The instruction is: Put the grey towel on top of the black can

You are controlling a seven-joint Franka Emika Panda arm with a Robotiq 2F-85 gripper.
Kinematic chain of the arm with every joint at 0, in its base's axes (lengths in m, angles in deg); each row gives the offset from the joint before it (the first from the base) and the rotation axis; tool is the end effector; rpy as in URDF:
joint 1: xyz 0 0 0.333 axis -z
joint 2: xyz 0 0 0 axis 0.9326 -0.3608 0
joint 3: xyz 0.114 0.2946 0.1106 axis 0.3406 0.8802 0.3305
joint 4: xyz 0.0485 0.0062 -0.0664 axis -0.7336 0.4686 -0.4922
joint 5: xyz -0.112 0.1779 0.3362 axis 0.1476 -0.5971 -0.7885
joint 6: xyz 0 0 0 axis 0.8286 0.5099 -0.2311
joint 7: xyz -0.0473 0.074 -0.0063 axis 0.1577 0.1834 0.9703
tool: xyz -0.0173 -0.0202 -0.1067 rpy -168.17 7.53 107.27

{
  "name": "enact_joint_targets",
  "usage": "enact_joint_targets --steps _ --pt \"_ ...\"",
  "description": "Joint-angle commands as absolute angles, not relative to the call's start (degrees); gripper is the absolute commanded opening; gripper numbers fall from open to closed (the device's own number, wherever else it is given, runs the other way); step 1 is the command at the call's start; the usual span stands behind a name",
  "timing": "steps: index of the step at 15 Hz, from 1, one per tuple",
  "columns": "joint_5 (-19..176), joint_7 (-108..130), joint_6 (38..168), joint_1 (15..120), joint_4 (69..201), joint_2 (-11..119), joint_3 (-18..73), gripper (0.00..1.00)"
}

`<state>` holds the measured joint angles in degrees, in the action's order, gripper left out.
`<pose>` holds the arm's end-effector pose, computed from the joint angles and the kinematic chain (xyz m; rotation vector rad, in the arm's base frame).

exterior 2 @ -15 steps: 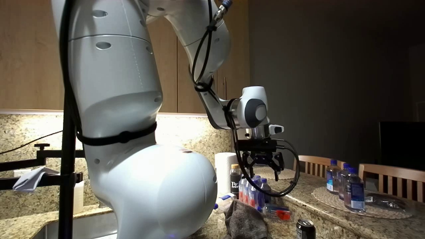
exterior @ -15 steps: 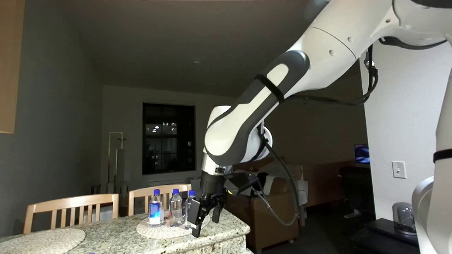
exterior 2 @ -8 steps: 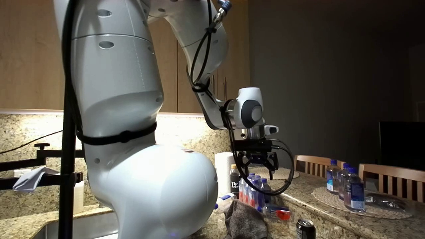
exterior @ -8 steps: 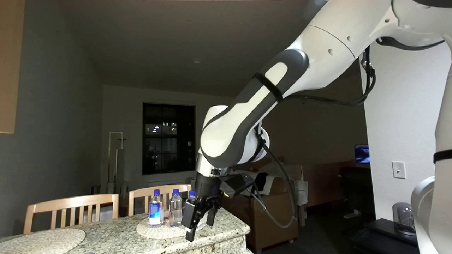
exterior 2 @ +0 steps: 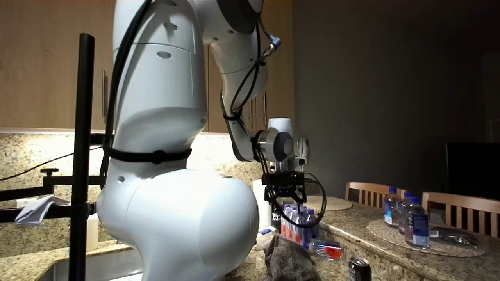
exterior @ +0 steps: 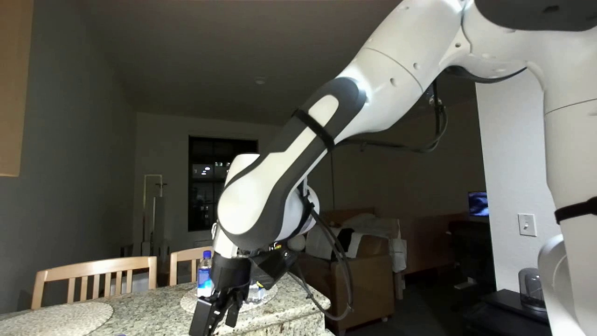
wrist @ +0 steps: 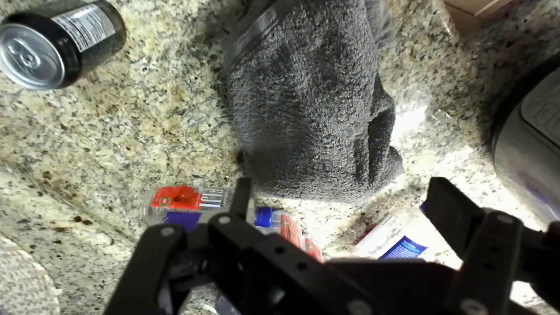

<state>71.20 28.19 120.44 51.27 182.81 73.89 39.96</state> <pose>0.4517 0.2194 0.3608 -2.9084 -0.9290 -0.3949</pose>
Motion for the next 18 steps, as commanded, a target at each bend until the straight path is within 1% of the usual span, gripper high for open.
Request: enact_joint_targets --steps 1,6,11,15,16,17,18 --pt "76.38 28.08 126.26 53.01 180.25 65.91 41.96 1.0" --pt "81.94 26.36 130.67 52.15 178.48 56.94 43.07 1.0" --pt "86.43 24.65 131.12 50.3 176.53 51.51 42.66 1.0" --pt "91.01 21.53 132.0 47.88 176.33 48.89 40.34 1.0" --pt "93.04 20.18 132.46 46.85 176.22 48.55 38.99 0.99" --pt "94.53 19.19 132.82 46.07 176.06 48.17 37.98 0.76" --pt "96.29 17.95 133.07 45.1 175.86 47.88 36.62 0.74"
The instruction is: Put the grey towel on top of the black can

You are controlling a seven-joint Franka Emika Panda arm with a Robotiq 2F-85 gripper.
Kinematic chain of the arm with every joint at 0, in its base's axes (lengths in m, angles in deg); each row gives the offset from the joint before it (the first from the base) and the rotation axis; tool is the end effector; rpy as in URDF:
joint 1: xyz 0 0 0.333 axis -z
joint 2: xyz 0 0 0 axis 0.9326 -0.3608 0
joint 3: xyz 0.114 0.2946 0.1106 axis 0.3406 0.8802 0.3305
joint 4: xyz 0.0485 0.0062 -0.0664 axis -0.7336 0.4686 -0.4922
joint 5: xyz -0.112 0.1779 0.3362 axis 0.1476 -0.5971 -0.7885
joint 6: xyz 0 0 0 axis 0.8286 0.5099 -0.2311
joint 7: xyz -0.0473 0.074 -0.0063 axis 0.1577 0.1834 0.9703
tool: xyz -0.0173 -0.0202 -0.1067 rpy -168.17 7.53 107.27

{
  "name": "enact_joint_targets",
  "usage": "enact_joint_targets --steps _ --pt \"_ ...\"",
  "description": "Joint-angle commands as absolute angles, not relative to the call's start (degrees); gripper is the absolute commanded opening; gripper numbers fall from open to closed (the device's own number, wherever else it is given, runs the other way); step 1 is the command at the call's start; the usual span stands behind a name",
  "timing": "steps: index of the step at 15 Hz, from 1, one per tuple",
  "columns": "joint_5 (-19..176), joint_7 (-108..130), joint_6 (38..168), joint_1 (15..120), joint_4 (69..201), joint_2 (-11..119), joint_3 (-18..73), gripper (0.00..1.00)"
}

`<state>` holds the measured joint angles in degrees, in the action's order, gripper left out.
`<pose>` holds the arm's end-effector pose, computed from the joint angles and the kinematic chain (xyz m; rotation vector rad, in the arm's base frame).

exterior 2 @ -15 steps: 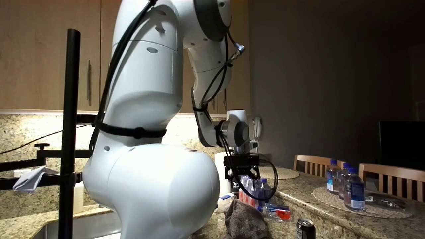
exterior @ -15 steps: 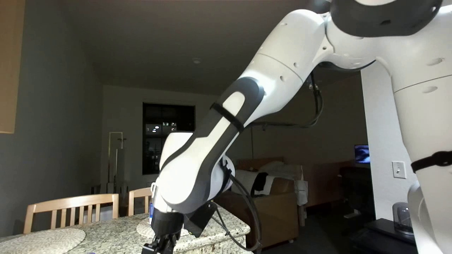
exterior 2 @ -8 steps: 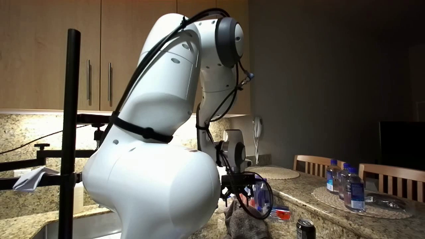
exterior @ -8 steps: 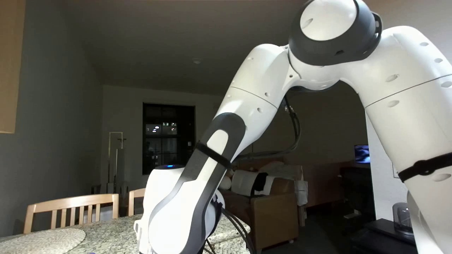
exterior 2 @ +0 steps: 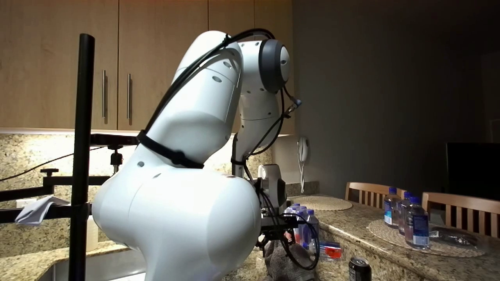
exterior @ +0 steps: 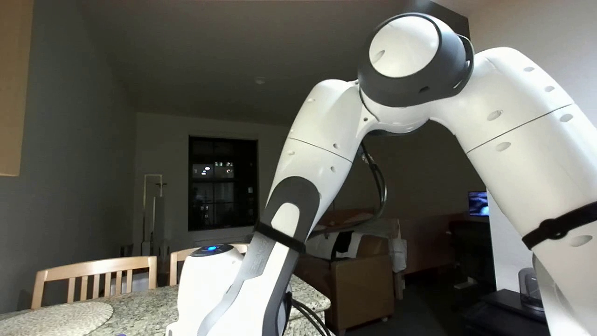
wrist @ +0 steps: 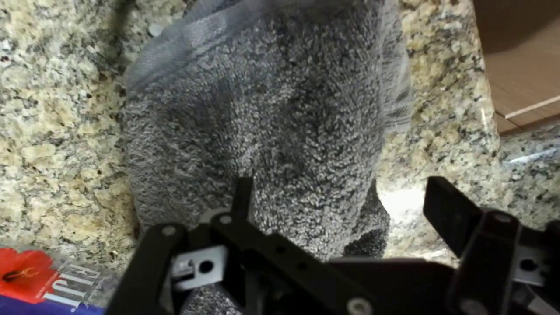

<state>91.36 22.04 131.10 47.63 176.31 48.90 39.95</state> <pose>0.4582 0.2803 0.1987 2.8179 1.3277 0.2229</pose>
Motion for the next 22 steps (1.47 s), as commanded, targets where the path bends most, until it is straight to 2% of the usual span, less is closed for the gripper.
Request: enact_joint_targets --steps 1,5,10,14,15,22 --pt "97.86 16.87 133.23 44.24 175.61 47.55 35.43 0.7" --pt "102.57 13.08 133.11 41.85 174.83 46.32 31.85 0.42" --pt "101.82 13.08 132.36 42.42 174.96 45.38 32.35 0.09" --pt "101.33 13.06 131.67 42.8 175.55 47.17 32.32 0.05" --pt "101.09 13.3 131.72 43.17 175.76 47.95 32.53 0.08" --pt "97.1 17.01 130.85 49.03 176.58 56.72 36.58 0.08"
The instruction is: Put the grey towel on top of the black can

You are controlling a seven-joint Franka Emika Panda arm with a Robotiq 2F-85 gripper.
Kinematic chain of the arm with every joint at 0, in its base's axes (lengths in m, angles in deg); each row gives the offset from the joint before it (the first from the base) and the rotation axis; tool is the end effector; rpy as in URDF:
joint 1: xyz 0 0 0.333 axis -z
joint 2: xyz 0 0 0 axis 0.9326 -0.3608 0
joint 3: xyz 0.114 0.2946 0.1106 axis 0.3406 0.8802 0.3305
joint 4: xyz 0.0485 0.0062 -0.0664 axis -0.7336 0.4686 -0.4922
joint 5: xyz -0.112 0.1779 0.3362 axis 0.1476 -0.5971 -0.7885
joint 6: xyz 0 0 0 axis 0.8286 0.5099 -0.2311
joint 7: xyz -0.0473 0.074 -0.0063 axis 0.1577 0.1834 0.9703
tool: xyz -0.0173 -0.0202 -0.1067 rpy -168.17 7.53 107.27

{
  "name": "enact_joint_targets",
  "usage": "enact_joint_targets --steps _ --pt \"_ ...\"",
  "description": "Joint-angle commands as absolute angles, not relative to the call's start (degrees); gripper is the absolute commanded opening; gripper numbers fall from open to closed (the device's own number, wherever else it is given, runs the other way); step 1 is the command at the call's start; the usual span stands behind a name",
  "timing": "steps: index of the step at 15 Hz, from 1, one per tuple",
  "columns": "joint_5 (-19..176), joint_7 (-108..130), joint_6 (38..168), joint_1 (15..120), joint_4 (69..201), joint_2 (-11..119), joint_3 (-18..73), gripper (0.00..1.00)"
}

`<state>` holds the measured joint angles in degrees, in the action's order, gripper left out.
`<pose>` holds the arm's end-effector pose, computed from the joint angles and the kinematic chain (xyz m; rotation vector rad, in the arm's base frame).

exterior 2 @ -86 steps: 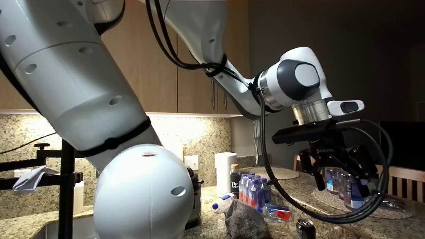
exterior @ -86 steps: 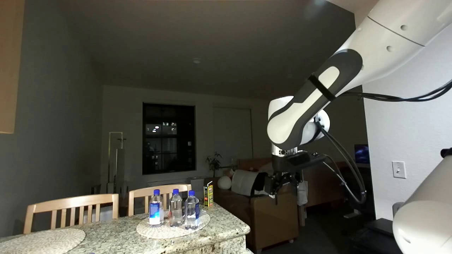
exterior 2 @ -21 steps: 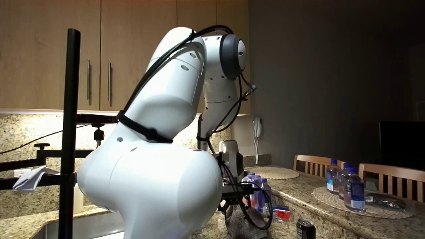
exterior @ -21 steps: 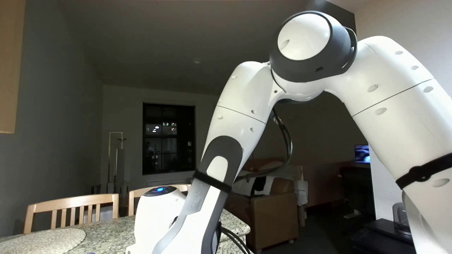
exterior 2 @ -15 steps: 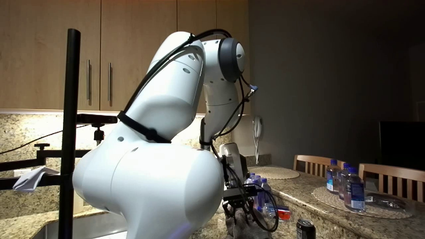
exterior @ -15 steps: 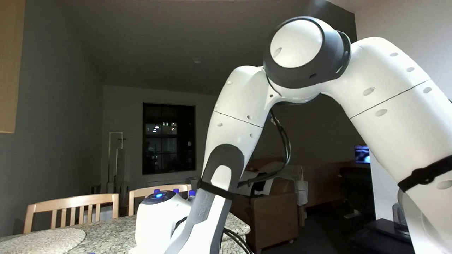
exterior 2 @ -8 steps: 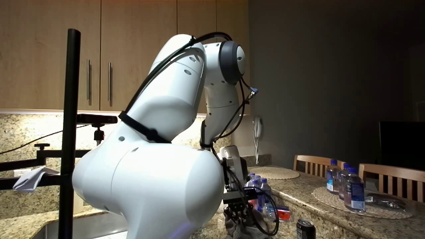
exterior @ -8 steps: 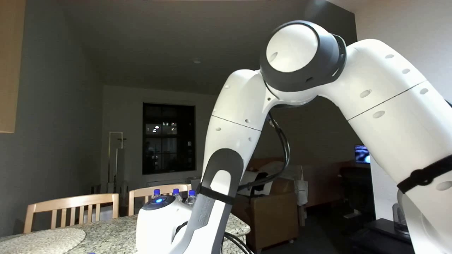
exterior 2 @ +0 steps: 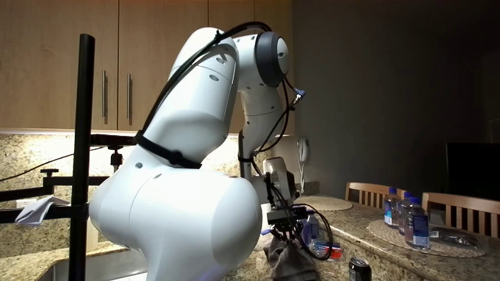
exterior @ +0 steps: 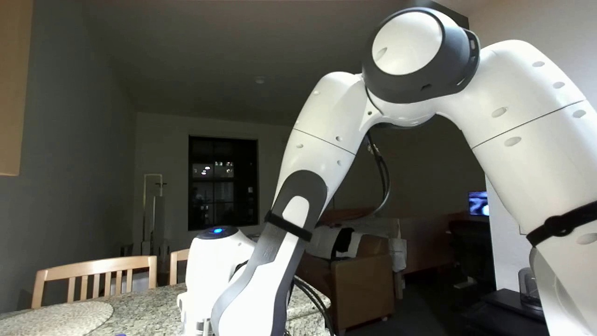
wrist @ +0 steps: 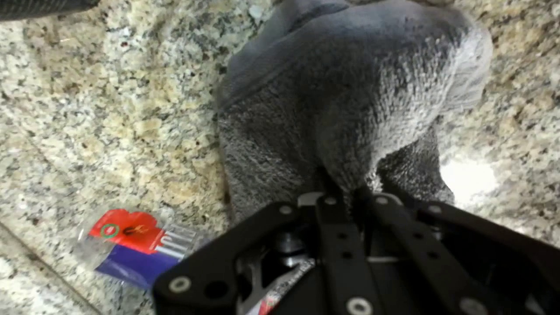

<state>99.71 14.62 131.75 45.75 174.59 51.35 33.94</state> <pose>0.4884 0.2586 0.2299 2.7700 1.2088 0.3618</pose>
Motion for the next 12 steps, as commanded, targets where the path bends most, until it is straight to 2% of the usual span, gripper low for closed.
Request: enact_joint_targets --steps 1,7,12 --pt "96.41 17.45 130.82 49.93 176.55 57.78 37.3 0.08" --pt "97.03 17.42 129.78 52.45 175.61 64.48 38.41 0.08" --pt "96.79 17.96 123.11 54.62 172.57 67.54 37.77 0.08"
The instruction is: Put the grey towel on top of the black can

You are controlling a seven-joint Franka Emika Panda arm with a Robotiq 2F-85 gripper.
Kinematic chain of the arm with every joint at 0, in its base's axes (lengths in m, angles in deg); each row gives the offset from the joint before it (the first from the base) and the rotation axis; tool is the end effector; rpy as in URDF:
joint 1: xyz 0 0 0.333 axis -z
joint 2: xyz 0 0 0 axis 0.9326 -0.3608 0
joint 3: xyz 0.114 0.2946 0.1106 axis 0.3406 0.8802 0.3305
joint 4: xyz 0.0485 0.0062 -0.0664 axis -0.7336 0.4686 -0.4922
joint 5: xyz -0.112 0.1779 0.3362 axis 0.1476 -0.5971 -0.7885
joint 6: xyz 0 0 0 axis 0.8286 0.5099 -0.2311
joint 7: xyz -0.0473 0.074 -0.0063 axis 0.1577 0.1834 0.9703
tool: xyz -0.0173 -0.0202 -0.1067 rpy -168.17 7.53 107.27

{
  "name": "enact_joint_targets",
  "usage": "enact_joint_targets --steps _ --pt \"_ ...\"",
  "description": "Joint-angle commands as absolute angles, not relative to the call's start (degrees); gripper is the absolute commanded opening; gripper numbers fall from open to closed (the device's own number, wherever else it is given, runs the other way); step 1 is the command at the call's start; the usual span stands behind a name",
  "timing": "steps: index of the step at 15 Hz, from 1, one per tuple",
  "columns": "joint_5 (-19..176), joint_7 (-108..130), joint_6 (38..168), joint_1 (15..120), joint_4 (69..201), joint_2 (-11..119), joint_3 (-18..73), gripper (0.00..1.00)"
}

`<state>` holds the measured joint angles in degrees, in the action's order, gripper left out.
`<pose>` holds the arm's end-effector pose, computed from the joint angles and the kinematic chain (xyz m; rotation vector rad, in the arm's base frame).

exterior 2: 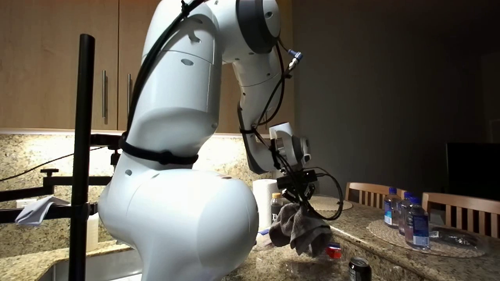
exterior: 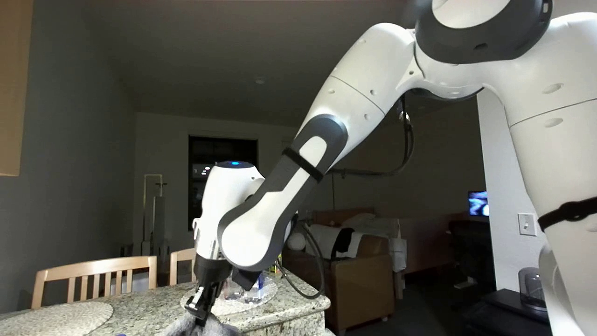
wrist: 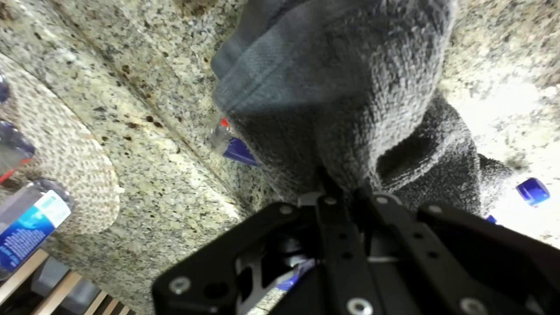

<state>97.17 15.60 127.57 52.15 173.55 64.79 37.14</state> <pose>0.5145 0.2290 0.3611 2.7719 1.0441 0.6264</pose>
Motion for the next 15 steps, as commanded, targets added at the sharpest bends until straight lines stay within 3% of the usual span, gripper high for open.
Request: enact_joint_targets --steps 1,15 --pt "97.32 17.59 121.78 55.21 171.83 67.8 37.55 0.08" --pt "93.91 18.98 106.94 65.51 161.48 66.31 32.38 0.08"
